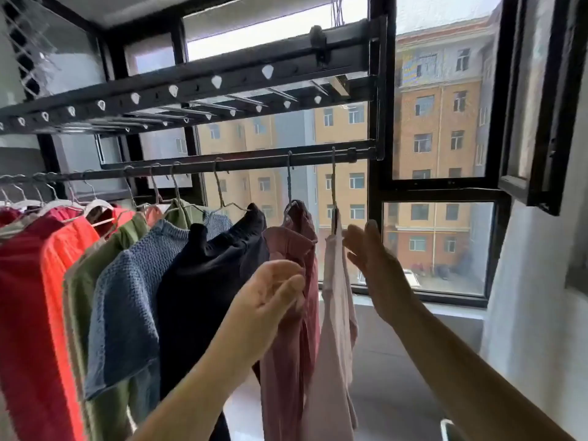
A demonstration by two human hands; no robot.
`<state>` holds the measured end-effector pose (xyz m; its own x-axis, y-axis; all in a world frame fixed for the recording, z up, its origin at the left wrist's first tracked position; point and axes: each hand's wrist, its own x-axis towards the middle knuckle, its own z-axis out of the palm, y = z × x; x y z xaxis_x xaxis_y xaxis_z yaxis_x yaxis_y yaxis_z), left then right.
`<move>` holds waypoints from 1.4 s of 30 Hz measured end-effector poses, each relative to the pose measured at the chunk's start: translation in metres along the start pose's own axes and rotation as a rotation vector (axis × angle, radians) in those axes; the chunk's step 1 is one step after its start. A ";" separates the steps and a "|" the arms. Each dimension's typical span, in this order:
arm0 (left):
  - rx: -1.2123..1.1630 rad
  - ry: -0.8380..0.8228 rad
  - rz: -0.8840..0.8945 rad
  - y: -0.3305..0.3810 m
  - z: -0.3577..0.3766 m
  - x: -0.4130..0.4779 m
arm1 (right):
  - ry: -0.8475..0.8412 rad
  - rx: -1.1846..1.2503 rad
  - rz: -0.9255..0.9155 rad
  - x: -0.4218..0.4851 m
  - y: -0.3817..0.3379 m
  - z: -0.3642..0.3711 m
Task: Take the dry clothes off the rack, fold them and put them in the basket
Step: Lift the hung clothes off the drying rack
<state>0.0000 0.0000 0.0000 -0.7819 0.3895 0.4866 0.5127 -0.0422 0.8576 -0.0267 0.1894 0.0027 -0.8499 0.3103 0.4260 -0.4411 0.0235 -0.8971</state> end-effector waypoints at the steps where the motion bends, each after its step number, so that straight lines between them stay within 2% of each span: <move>1: 0.004 0.037 -0.005 -0.001 0.006 0.018 | -0.016 0.027 0.000 0.008 -0.001 0.001; 5: 0.026 0.086 -0.082 -0.002 0.027 0.086 | -0.082 0.045 0.040 0.048 0.003 0.006; 8: 0.108 0.135 -0.126 -0.011 0.046 0.128 | -0.163 0.046 -0.034 0.072 0.018 0.002; 11: 0.044 0.117 -0.214 -0.018 0.061 0.158 | -0.264 0.152 0.015 0.084 0.025 -0.008; 15: -0.024 0.172 -0.275 -0.023 0.069 0.169 | -0.370 0.180 0.023 0.106 0.028 -0.016; 17: -0.080 0.199 -0.268 -0.023 0.074 0.170 | -0.406 0.246 0.032 0.113 0.027 -0.016; 20: -0.023 0.273 -0.229 -0.024 0.081 0.172 | -0.479 0.412 0.153 0.129 0.026 -0.014; 26: 0.271 0.267 -0.062 -0.006 0.078 0.174 | -0.669 0.756 0.412 0.152 0.006 -0.005; 30: 0.251 0.210 0.007 0.016 0.071 0.169 | -0.678 0.930 0.376 0.158 -0.006 0.002; 32: 0.234 0.199 0.020 0.021 0.071 0.160 | -0.694 0.944 0.363 0.155 -0.008 0.008; 37: 0.123 0.132 -0.037 0.010 0.082 0.140 | -0.563 0.789 0.428 0.149 -0.004 0.011; 39: 0.297 0.168 -0.004 0.012 0.074 0.145 | -0.580 0.695 0.454 0.150 -0.004 0.009; 41: 0.489 0.299 0.046 0.007 0.052 0.158 | -0.635 0.649 0.447 0.151 -0.009 0.010; 42: 0.584 0.392 0.051 0.003 0.039 0.166 | -0.610 0.660 0.448 0.154 -0.011 0.011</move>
<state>-0.1146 0.1005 0.0774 -0.7659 0.0357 0.6419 0.5726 0.4918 0.6559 -0.1560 0.2260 0.0791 -0.8978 -0.3829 0.2176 0.0412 -0.5650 -0.8241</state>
